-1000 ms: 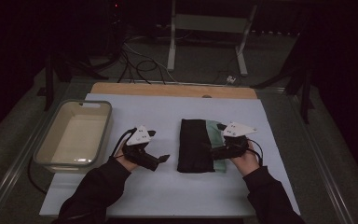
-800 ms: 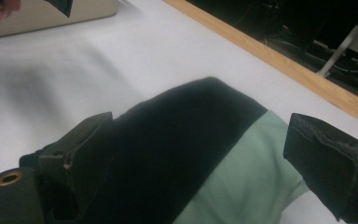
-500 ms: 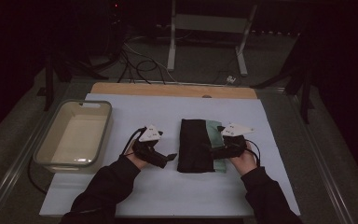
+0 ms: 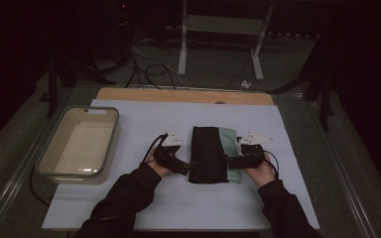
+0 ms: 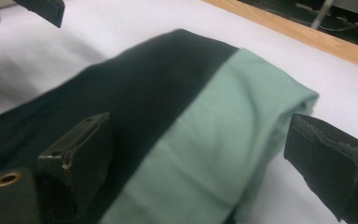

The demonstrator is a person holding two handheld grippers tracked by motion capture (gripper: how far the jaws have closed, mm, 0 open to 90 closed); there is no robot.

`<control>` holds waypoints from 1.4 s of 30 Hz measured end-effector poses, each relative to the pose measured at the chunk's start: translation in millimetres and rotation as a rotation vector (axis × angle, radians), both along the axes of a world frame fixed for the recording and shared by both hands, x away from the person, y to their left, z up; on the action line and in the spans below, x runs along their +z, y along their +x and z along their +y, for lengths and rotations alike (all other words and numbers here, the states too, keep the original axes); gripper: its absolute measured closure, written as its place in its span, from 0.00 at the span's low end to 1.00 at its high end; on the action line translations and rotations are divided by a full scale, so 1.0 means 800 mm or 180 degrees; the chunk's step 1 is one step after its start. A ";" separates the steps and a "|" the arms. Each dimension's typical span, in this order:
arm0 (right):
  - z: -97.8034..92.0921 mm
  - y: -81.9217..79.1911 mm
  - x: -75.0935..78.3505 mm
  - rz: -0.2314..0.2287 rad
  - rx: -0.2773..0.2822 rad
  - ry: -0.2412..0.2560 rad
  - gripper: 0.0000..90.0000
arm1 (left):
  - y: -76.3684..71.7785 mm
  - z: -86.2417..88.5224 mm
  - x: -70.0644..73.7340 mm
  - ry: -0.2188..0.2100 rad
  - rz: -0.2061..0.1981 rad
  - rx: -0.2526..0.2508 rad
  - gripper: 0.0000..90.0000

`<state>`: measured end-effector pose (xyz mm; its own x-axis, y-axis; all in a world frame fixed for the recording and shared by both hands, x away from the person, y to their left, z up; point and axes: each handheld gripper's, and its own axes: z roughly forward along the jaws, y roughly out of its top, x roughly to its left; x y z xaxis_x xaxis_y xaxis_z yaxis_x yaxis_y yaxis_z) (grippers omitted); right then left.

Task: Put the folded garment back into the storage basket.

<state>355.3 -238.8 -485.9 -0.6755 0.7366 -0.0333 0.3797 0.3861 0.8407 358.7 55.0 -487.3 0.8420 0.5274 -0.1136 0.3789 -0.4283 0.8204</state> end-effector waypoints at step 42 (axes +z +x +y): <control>-0.023 0.019 -0.044 0.1203 0.0146 0.0128 0.19 | 0.025 -0.066 -0.037 0.0287 0.1098 -0.0104 0.12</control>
<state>370.5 -256.9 -521.0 -0.6670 0.7009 0.2527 0.6488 0.3796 0.6595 378.7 2.1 -517.1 0.7788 0.5218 -0.3482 0.6119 -0.5095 0.6050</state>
